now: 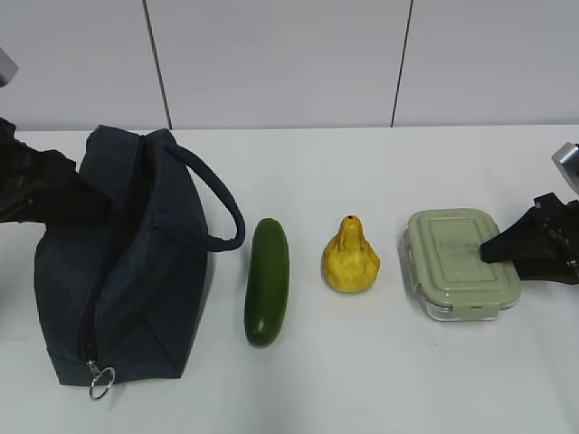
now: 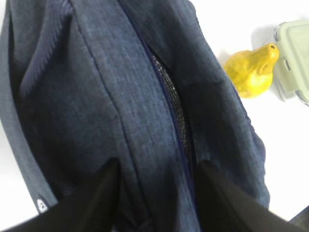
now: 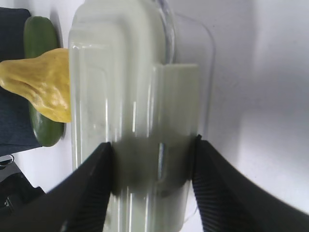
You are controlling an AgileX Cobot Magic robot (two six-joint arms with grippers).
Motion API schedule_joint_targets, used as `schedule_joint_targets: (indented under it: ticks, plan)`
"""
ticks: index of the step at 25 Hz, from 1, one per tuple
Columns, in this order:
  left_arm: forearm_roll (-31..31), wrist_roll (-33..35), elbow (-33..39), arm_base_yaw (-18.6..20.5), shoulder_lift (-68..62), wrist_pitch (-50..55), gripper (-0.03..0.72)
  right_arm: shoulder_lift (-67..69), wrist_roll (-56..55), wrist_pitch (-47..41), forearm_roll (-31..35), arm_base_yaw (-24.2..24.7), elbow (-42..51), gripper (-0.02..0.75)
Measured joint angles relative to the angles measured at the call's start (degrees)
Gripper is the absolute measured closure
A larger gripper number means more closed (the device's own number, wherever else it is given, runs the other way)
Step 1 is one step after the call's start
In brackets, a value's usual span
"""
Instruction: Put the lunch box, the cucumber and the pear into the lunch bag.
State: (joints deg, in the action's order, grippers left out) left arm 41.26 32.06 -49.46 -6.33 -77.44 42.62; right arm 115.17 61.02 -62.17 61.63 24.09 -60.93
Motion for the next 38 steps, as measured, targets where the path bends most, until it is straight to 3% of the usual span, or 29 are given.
schedule_joint_targets:
  ticks: [19, 21, 24, 26, 31, 38]
  plan:
    - [-2.92, -0.24, 0.0, 2.03, 2.92, 4.22, 0.449, 0.09, -0.03, 0.0, 0.0, 0.0, 0.0, 0.348]
    - [-2.92, -0.24, 0.0, 2.03, 2.92, 3.87, 0.485, 0.09, -0.03, 0.0, 0.0, 0.0, 0.0, 0.348]
    - [-2.92, -0.26, 0.0, 2.03, 2.92, 2.71, 0.623, 0.09, -0.03, 0.0, 0.0, 0.0, 0.0, 0.348]
    - [-2.55, -0.26, 0.0, 2.03, 2.92, 1.73, 0.655, 0.09, -0.03, 0.0, 0.0, 0.0, 0.0, 0.348]
    - [1.26, -0.26, -1.58, 2.03, 2.92, 1.81, 0.666, 0.09, -0.15, -0.14, 0.0, 0.0, 0.0, 0.348]
    - [2.01, -0.26, -7.19, 2.03, 2.92, 3.56, 0.666, 0.22, -0.25, -0.92, 0.34, 0.0, 0.0, 0.348]
